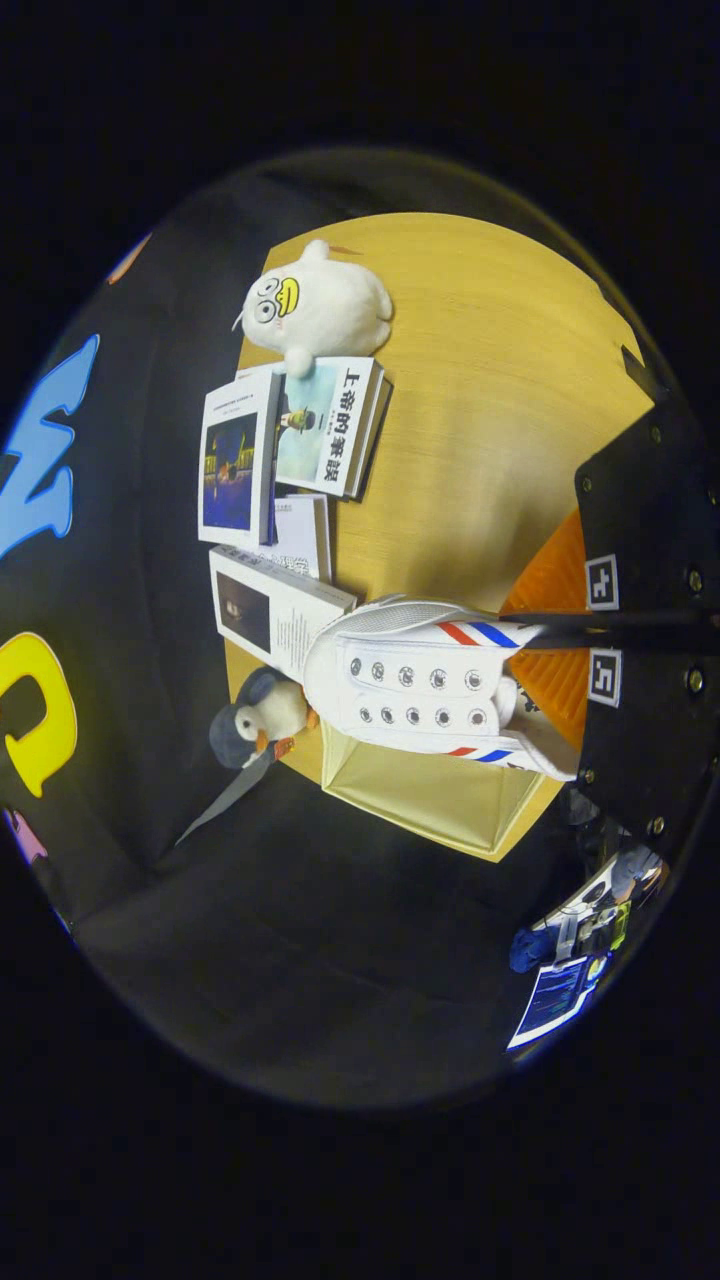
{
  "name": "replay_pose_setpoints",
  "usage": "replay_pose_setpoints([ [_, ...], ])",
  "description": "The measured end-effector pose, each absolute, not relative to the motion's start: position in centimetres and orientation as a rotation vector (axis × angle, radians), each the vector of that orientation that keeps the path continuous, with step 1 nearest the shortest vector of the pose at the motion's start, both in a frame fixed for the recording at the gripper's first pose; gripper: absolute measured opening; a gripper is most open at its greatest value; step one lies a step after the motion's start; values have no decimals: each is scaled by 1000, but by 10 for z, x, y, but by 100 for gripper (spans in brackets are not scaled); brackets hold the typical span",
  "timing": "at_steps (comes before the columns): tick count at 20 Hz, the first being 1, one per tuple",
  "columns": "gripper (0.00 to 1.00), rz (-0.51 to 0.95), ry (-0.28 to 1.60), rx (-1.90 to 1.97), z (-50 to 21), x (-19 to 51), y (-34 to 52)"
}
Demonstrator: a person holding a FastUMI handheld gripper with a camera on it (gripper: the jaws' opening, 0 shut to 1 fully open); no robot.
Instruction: Open the storage box then place both shoes into the box .Put the left shoe in first, then the right shoe, with the right side of both shoes facing outward in a uniform manner.
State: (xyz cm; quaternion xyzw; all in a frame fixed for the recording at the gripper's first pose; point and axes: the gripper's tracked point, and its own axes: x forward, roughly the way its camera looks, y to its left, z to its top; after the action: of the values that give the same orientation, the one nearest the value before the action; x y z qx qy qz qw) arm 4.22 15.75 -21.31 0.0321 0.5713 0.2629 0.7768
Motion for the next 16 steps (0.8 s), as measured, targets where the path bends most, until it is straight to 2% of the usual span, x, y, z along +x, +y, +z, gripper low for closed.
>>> replay_pose_setpoints([
  [16,0,758,1264,-26,-217,39,288],
])
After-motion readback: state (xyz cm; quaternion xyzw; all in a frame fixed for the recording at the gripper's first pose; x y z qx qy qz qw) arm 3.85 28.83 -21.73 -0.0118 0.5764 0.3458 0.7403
